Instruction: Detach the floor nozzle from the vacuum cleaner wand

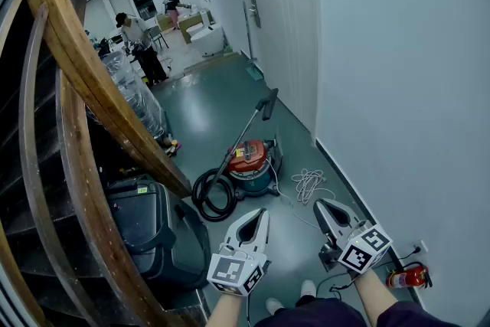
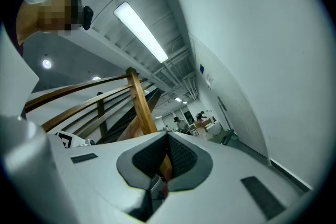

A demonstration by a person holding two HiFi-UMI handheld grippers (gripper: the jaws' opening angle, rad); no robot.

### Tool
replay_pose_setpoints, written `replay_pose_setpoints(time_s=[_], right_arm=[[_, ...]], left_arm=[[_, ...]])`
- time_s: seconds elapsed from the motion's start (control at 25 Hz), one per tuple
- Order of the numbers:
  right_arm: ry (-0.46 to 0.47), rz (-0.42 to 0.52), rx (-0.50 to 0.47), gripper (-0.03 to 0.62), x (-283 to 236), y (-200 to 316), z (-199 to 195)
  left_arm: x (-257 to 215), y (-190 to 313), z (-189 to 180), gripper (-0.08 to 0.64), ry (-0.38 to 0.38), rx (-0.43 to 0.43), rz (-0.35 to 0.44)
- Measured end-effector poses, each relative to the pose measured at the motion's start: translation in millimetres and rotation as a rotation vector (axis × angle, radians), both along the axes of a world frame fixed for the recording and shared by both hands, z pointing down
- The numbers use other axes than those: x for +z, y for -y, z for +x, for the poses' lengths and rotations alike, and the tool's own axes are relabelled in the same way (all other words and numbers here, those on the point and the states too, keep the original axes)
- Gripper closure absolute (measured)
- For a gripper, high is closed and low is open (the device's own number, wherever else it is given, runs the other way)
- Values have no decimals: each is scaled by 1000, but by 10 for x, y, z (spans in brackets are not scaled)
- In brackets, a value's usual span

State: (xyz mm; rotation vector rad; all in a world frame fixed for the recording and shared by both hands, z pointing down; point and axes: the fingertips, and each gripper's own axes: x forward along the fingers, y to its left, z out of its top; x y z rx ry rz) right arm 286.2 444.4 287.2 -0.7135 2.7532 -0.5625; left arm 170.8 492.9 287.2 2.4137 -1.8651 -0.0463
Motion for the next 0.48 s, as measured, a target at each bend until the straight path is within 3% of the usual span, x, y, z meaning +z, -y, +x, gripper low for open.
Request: replay_pose_setpoints(time_s=[0.48], right_arm=[[22, -42, 22, 574, 131, 33, 138]], left_arm=[[112, 13, 48, 555, -16, 11, -19]])
